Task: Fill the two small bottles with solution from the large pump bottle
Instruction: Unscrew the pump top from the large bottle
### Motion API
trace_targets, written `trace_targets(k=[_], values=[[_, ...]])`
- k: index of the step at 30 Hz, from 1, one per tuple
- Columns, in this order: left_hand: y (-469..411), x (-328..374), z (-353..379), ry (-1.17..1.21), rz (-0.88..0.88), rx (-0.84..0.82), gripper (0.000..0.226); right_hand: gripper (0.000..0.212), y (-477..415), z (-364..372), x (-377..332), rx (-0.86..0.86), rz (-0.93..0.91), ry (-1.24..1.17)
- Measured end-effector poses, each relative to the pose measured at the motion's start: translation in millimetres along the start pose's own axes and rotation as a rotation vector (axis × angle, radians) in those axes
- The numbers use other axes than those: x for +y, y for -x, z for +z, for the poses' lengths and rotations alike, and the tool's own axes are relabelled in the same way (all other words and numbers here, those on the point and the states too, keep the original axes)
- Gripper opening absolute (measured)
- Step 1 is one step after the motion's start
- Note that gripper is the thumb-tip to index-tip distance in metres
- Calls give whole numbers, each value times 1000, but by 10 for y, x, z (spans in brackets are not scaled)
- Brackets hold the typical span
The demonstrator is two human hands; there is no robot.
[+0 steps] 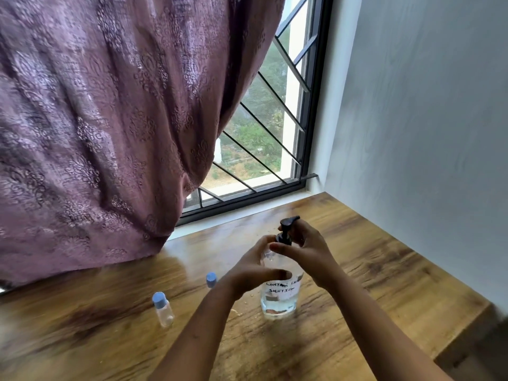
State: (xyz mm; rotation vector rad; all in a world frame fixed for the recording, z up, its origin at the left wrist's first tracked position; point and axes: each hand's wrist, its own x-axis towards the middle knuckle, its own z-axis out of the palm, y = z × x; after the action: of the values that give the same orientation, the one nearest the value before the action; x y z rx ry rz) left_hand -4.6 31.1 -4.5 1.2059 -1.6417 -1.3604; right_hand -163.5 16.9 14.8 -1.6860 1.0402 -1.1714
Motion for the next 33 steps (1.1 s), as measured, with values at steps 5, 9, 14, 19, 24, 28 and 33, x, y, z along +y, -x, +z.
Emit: trace_targets(k=[5,9,14,19,24,28,33], values=[[83,-34,216,4,29,171,71,35,143,-116,-35,-149,-21,-186],[148,-148,363,44,35,234,77,44,226,-167,-16,-238,-15,-180],[151,-320,555,31,79,361,78,54,289,13,50,47,-121,102],[82,-488,594,37,168,438,80,38,261,56,175,101,-218,15],[-44,-669,606,65,318,467,86,31,216,-40,329,-77,-279,-143],[-58,-740,675,70,405,506,84,22,270,-4,306,-113,-334,-279],[-75,-811,723,24,476,565,86,36,357,114,308,25,-416,-164]])
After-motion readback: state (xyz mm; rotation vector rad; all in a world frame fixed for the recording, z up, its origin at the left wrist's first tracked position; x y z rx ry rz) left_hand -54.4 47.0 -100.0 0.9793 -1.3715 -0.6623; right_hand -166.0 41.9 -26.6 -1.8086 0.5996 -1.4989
